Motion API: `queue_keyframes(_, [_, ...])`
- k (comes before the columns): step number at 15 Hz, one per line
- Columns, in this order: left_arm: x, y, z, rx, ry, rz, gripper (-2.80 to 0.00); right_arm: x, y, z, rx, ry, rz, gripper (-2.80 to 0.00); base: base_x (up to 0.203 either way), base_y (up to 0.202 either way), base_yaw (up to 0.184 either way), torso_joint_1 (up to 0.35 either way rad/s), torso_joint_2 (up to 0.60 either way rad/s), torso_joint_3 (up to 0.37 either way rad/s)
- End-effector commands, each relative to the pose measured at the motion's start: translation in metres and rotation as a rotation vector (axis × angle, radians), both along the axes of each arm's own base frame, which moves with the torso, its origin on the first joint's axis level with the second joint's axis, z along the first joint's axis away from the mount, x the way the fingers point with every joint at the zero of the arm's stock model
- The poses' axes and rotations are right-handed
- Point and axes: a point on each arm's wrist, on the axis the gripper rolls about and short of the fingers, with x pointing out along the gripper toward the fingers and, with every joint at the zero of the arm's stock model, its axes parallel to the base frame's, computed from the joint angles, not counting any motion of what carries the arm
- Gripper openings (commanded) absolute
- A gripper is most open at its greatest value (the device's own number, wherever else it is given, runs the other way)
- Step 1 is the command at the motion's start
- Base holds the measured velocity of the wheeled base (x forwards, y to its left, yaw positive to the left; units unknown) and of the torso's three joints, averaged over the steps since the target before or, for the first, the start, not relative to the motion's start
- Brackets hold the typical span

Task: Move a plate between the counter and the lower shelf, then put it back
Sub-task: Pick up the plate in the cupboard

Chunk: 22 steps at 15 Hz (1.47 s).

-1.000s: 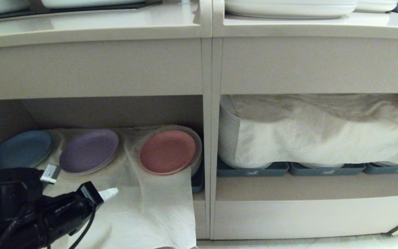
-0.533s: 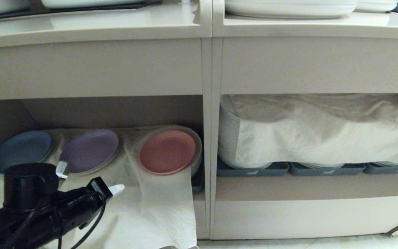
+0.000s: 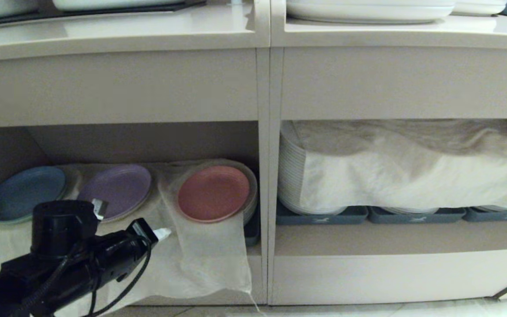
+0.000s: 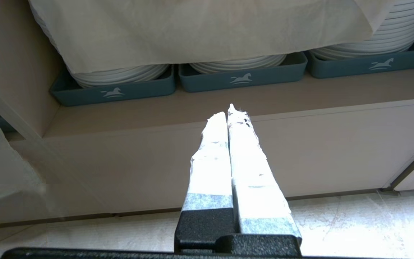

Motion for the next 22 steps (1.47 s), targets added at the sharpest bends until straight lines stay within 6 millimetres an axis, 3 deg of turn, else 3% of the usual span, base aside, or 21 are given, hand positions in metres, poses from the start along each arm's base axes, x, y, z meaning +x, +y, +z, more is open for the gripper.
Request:
queue_keyframes(1, [0.005, -0.001, -0.005, 0.000, 0.018, 0.004, 0.00, 0.000, 0.000, 0.000, 0.000, 0.000, 0.000, -2.80, 0.000, 0.000, 0.000, 0.000, 0.00, 0.000])
queue_keyframes(15, [0.051, 0.001, -0.005, 0.089, 0.048, 0.004, 0.00, 0.000, 0.000, 0.000, 0.000, 0.000, 0.000, -2.80, 0.000, 0.000, 0.000, 0.000, 0.00, 0.000])
queue_keyframes(22, [0.065, -0.001, -0.003, 0.128, 0.058, -0.055, 0.00, 0.000, 0.000, 0.000, 0.000, 0.000, 0.000, -2.80, 0.000, 0.000, 0.000, 0.000, 0.00, 0.000])
